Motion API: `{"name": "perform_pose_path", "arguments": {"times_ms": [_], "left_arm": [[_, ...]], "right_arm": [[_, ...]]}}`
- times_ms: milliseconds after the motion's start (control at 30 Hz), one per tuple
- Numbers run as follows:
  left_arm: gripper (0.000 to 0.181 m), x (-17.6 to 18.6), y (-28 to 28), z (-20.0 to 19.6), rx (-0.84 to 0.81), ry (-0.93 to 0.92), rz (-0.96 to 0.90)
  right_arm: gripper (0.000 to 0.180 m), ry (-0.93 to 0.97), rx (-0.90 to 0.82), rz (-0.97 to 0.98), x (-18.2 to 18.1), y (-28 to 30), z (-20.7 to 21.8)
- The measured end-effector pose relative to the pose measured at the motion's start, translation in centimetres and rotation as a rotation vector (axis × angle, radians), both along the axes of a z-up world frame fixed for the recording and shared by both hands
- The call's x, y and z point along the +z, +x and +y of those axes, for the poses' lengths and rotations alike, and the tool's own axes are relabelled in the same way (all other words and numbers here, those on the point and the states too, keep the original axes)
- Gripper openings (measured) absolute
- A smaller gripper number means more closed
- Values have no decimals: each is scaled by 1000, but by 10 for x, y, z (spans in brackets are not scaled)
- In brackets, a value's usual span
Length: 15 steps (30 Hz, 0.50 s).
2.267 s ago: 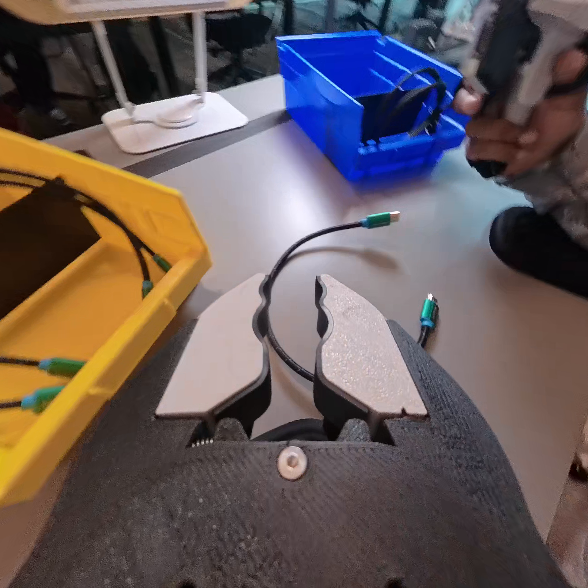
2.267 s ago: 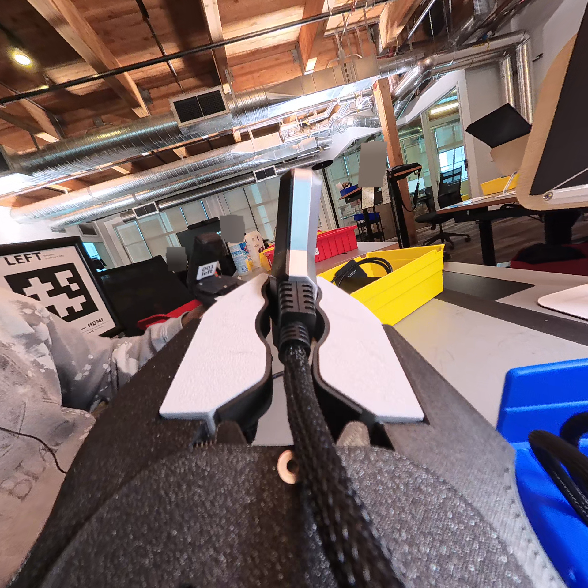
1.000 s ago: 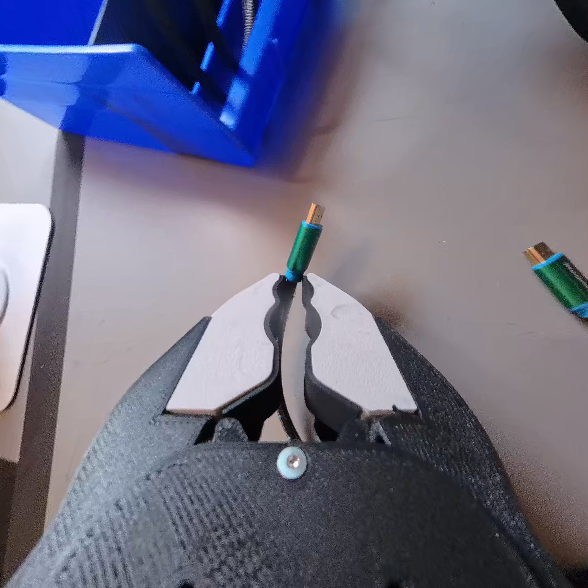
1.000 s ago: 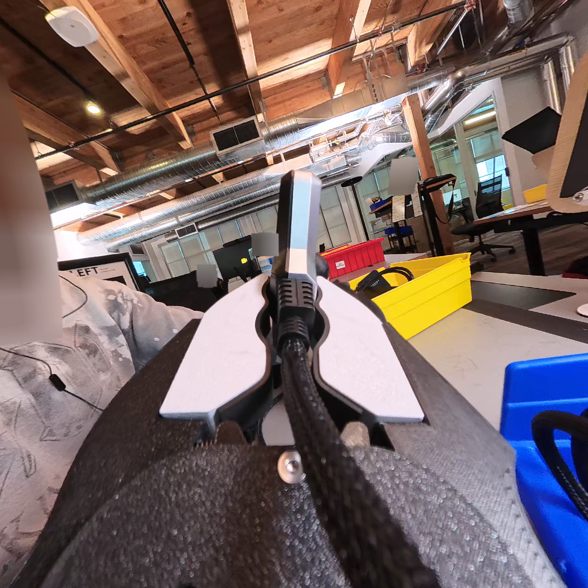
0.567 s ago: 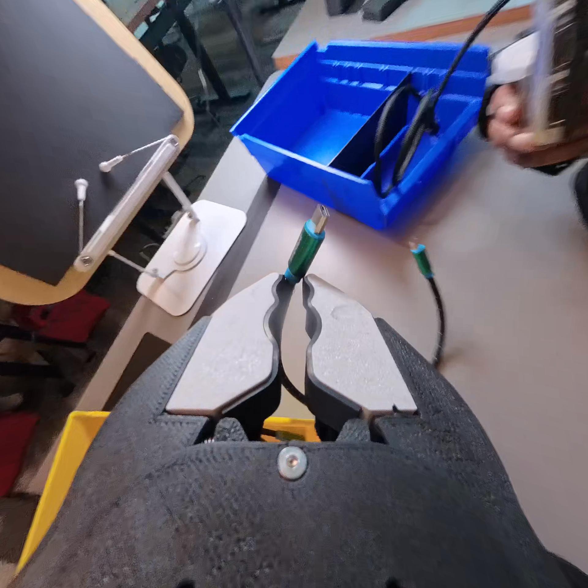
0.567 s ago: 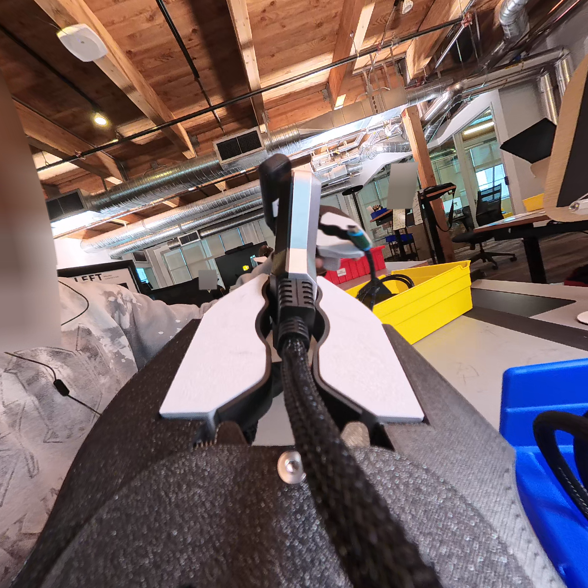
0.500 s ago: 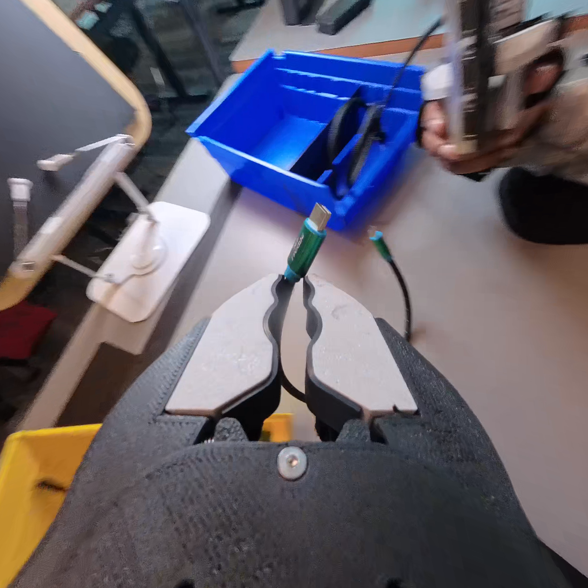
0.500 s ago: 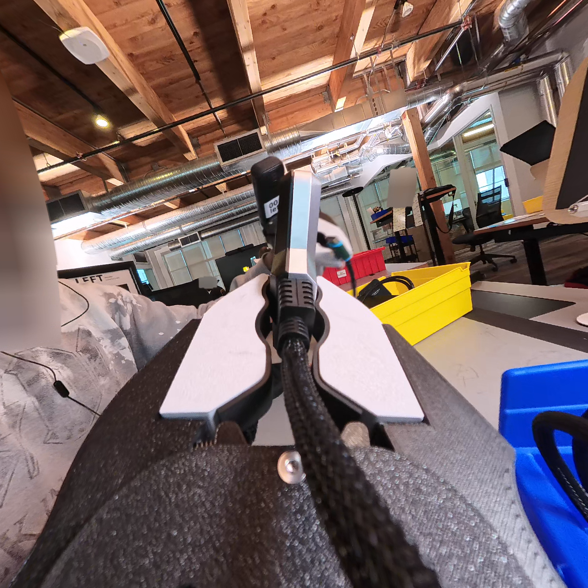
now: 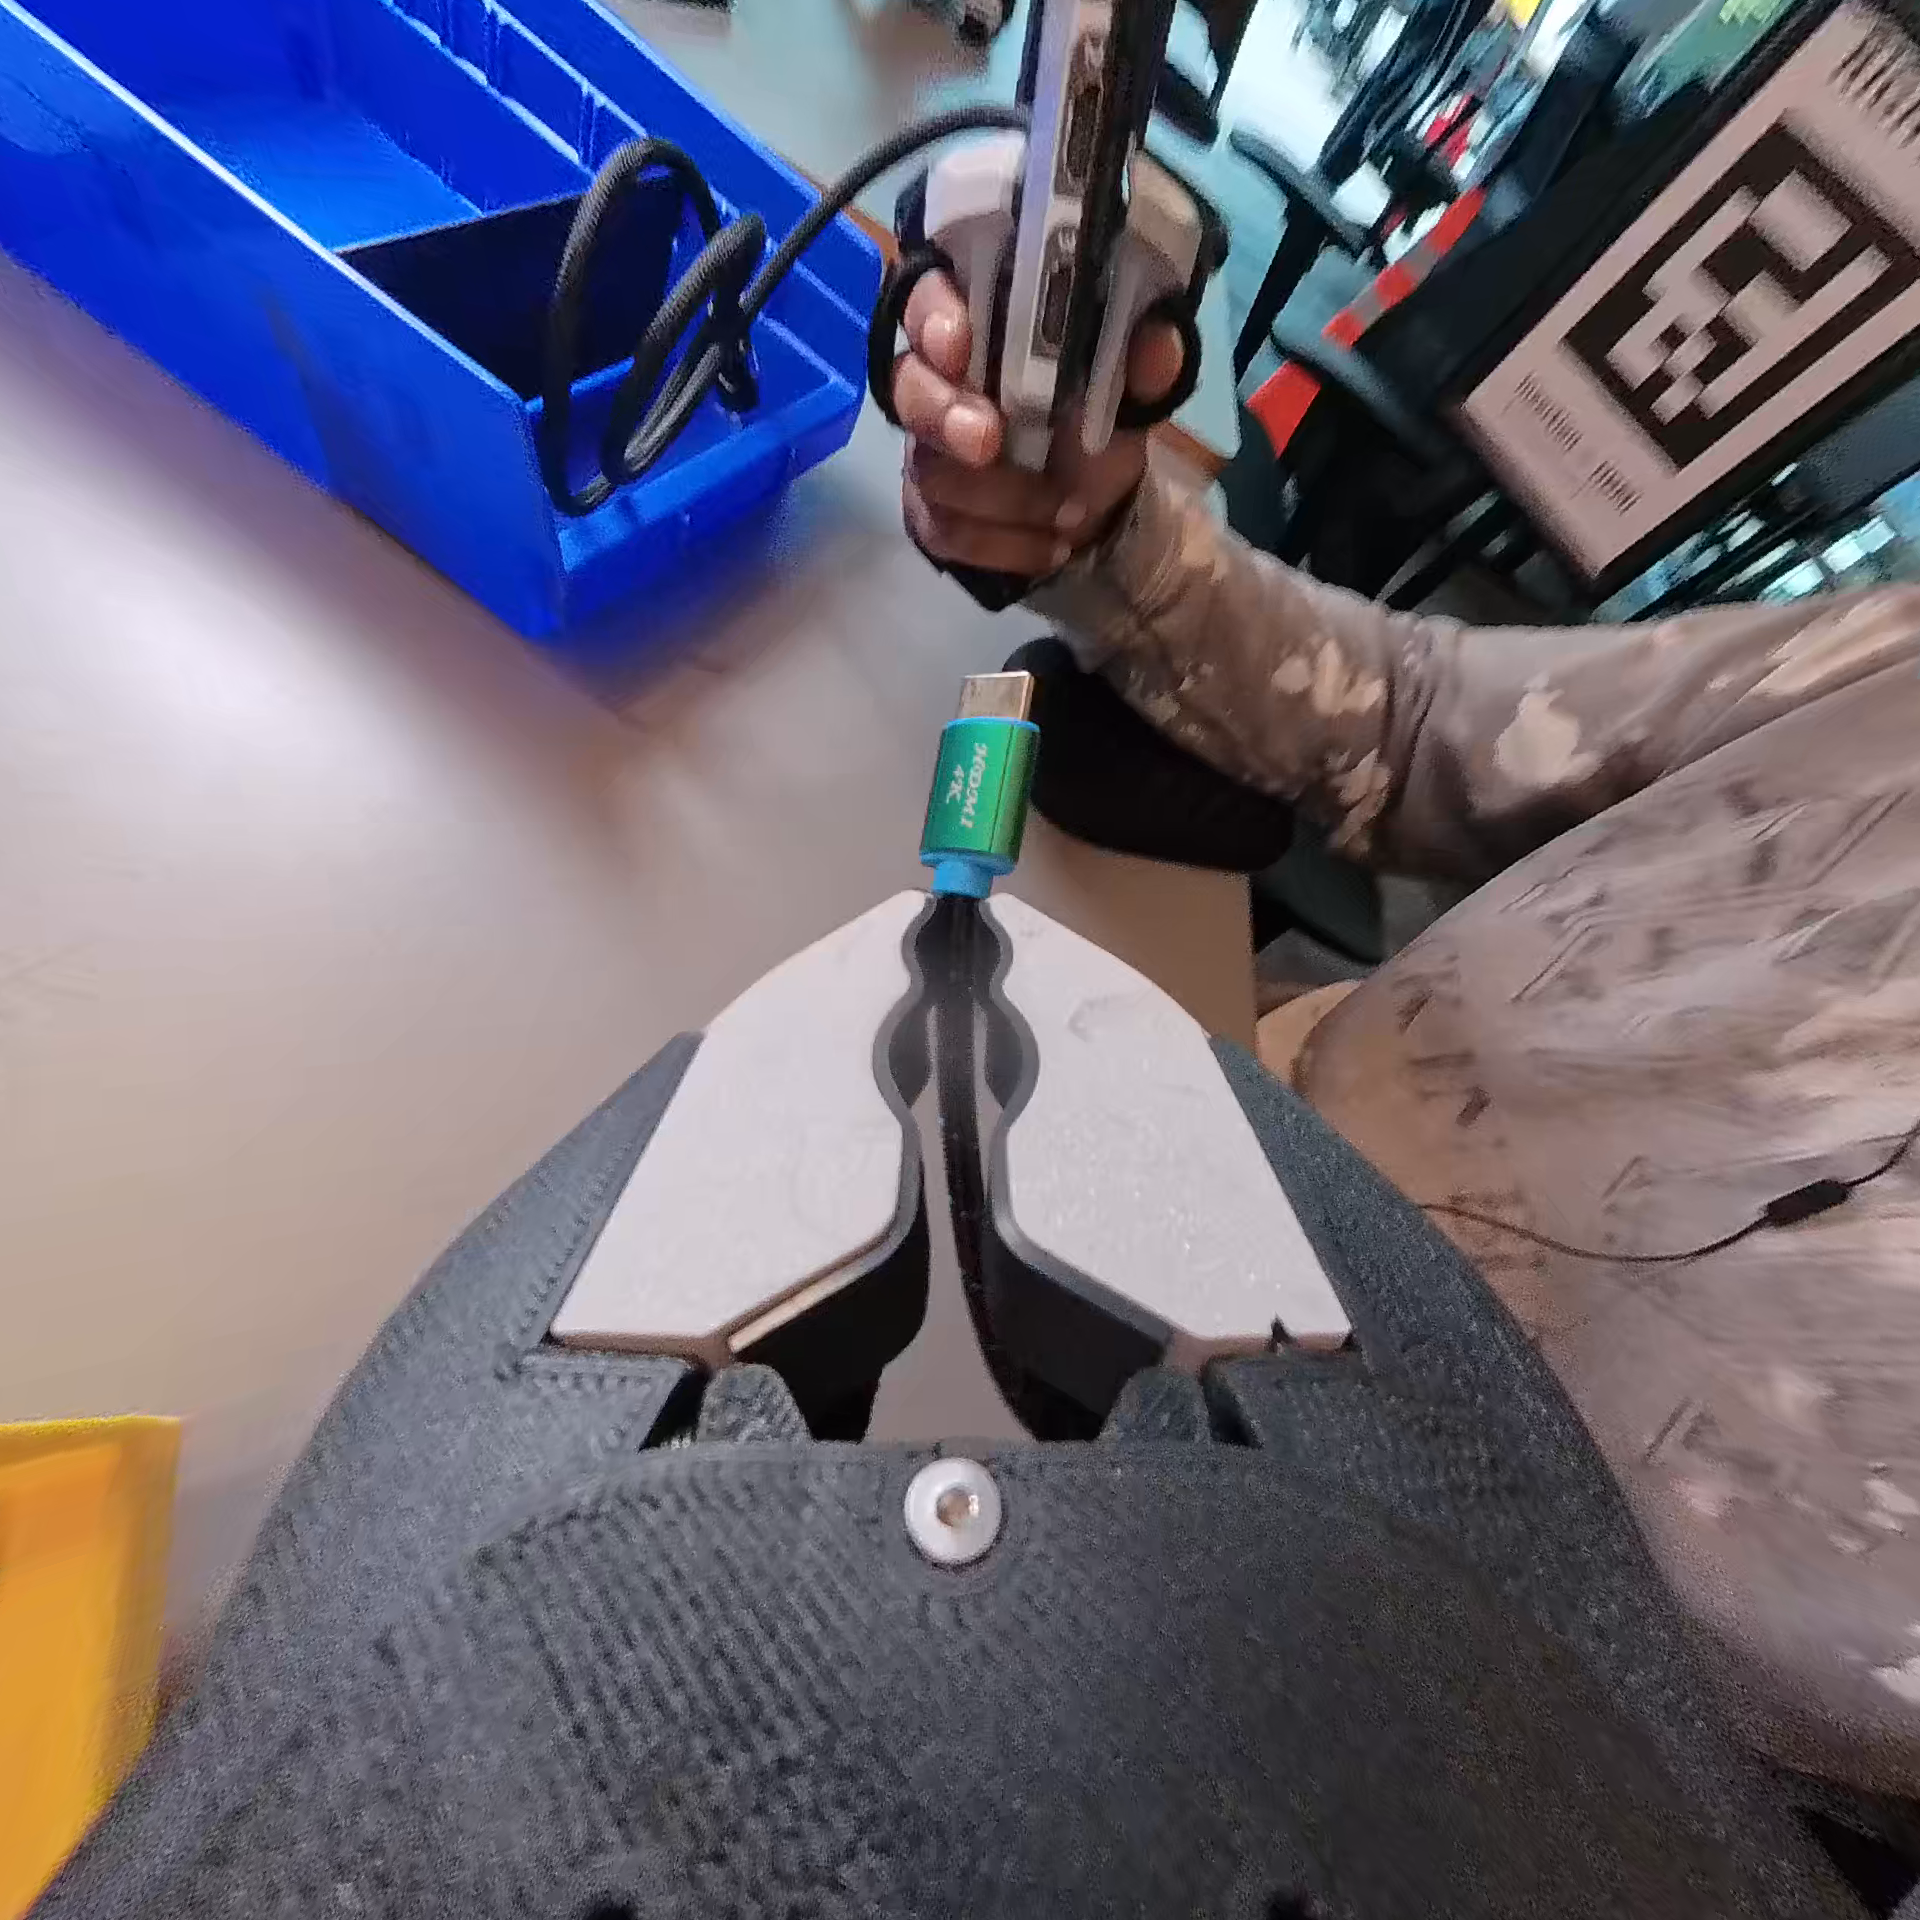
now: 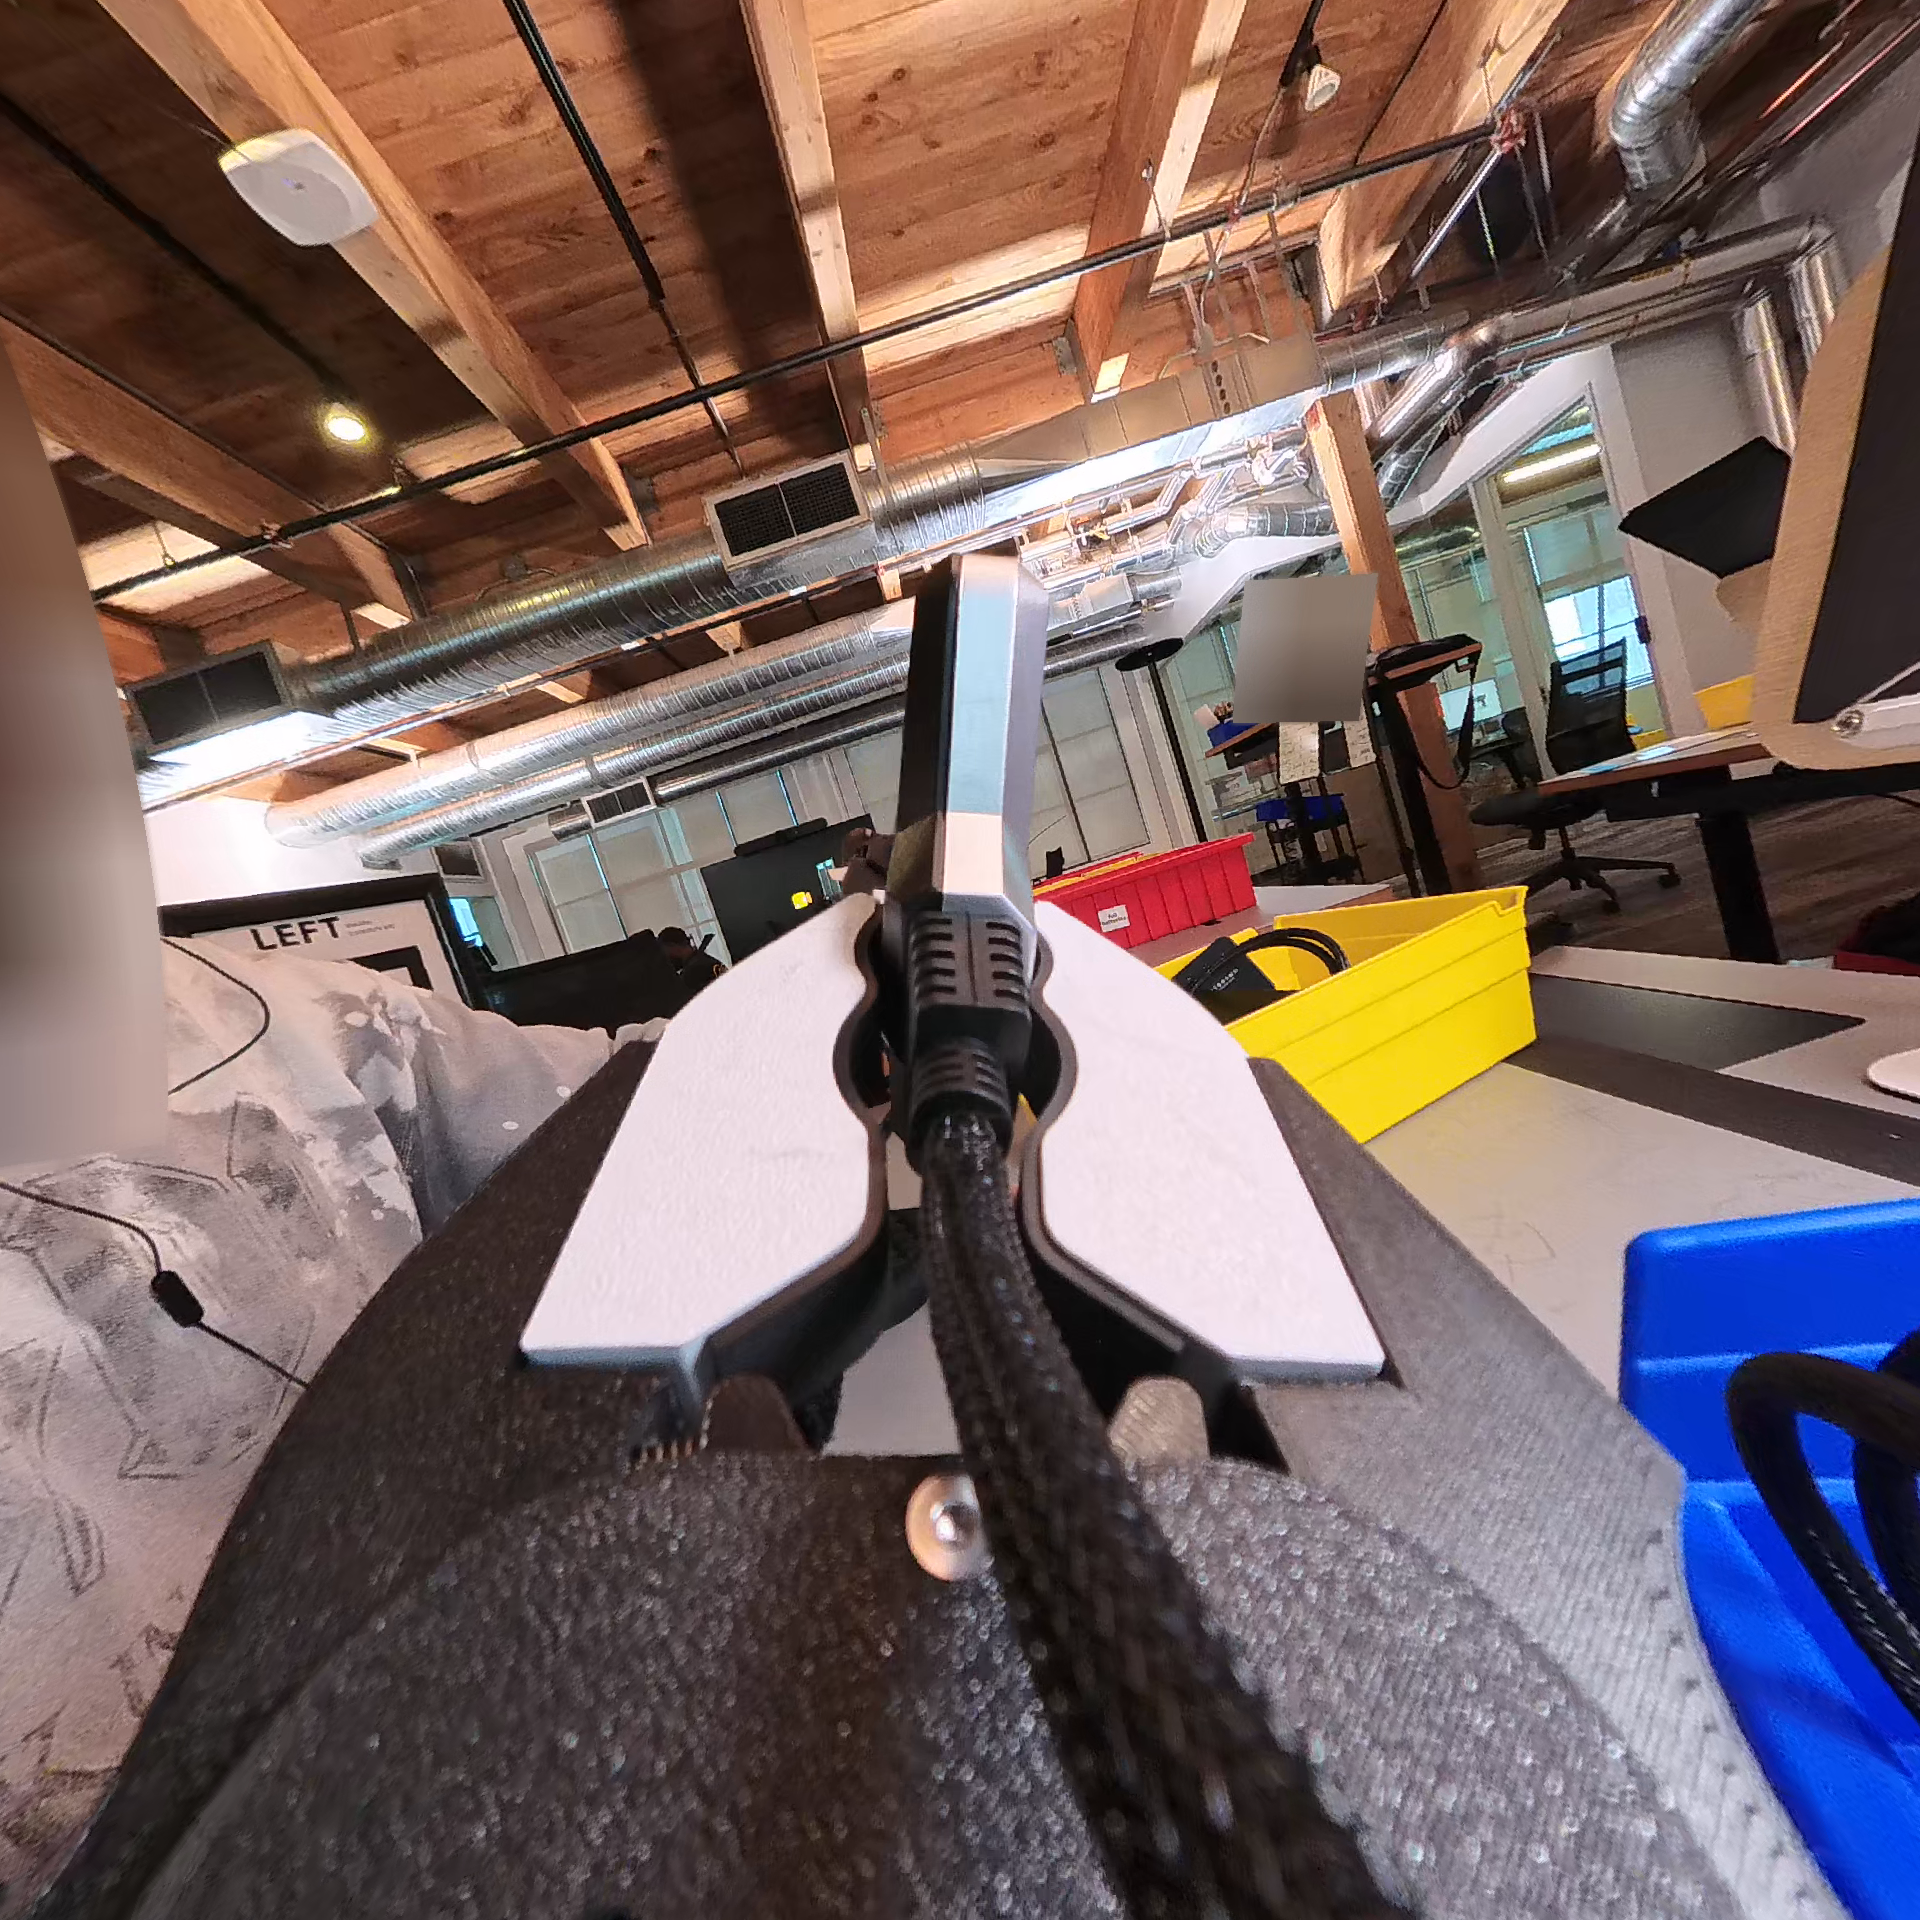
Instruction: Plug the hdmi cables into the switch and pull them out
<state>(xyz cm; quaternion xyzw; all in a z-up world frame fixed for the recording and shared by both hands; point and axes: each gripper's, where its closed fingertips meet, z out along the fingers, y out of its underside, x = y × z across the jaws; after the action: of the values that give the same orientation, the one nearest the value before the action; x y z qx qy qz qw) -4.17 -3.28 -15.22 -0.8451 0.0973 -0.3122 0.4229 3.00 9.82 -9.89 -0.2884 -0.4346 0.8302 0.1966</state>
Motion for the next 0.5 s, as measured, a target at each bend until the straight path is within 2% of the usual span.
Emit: {"name": "perform_pose_path", "arguments": {"times_ms": [167,500], "left_arm": [[5,-1,-10,5,40,-16,-106],[0,-86,-9,9,76,-175,12]], "right_arm": [[21,-2,-1,-3,-1,0,1],[22,13,5,-16,-4,-2,-3]]}}
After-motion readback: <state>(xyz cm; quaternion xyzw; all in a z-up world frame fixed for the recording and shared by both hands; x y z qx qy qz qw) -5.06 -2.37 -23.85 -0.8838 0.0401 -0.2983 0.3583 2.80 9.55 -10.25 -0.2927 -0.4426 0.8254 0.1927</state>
